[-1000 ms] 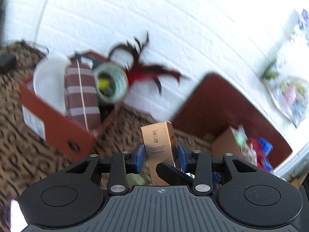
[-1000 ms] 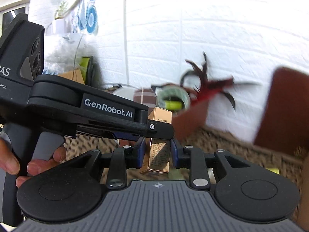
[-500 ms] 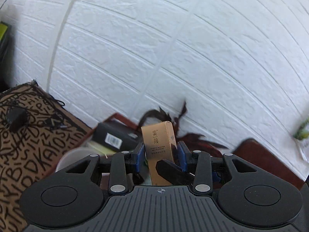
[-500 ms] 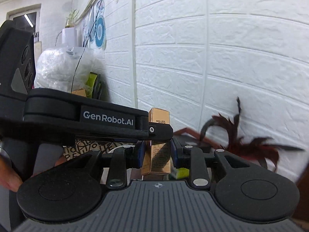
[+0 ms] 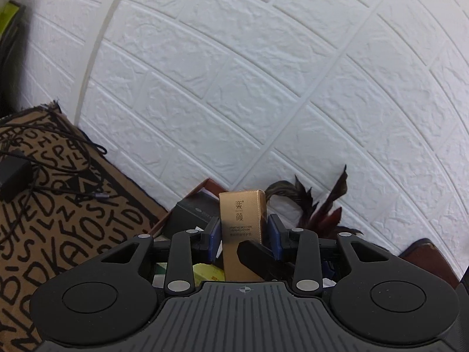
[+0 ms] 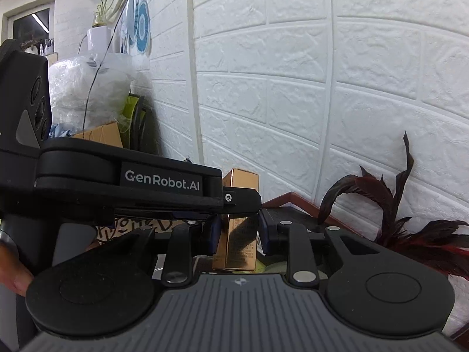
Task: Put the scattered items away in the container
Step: 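Lift the tan box and lower it into the red-brown box, then open the left gripper to release the tan box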
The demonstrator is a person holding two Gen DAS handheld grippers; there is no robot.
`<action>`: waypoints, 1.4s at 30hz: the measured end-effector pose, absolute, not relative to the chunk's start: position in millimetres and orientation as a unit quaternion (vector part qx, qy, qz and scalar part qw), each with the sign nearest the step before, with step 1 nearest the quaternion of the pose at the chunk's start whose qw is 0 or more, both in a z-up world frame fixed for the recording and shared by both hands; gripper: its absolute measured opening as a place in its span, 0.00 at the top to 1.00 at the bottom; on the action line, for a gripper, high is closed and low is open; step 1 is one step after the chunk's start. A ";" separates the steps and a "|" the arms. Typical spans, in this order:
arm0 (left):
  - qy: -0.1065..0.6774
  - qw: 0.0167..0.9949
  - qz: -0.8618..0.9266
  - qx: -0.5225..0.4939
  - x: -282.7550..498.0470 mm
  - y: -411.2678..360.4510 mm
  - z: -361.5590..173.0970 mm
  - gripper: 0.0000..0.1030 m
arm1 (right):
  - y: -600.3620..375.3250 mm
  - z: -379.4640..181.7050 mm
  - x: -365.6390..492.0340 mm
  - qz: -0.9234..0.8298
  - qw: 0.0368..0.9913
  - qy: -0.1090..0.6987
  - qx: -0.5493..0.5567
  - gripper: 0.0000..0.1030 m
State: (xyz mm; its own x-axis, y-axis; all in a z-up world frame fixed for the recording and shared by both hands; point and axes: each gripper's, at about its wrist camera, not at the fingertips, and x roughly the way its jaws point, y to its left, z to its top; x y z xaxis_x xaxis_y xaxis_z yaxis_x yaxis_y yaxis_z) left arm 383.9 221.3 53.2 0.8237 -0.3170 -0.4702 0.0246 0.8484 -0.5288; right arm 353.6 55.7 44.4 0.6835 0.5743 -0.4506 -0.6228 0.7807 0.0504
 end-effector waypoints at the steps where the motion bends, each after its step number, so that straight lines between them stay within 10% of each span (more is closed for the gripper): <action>1: 0.283 0.918 -0.093 -0.262 386.6 221.6 52.9 0.67 | 56.2 43.7 356.5 0.326 0.916 0.227 -0.054 0.70; 7: 0.292 0.916 -0.089 -0.260 396.9 220.8 46.9 0.66 | 60.0 35.4 367.9 0.320 0.916 0.231 -0.067 0.70; 12: 0.289 0.916 -0.074 -0.267 397.0 226.2 41.2 0.40 | 61.6 31.7 366.9 0.326 0.915 0.226 -0.070 0.69; 14: 0.279 0.920 -0.061 -0.268 392.6 229.4 41.9 0.15 | 60.1 33.8 365.6 0.324 0.918 0.220 -0.066 0.49; 20: 0.272 0.924 -0.050 -0.263 383.8 230.7 45.2 0.05 | 53.0 35.0 363.7 0.309 0.925 0.216 -0.055 0.19; 42: 0.267 0.931 -0.085 -0.234 312.8 203.8 79.0 0.00 | 28.3 72.8 299.0 0.303 0.931 0.199 -0.047 0.01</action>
State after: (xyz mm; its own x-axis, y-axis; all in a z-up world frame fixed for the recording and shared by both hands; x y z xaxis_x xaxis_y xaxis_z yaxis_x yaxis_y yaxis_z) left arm 312.8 203.8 79.0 0.8432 -0.2838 -0.4566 0.0345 0.8761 -0.4809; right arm 299.0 28.3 72.8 0.7369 0.5450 -0.4000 -0.5829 0.8119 0.0324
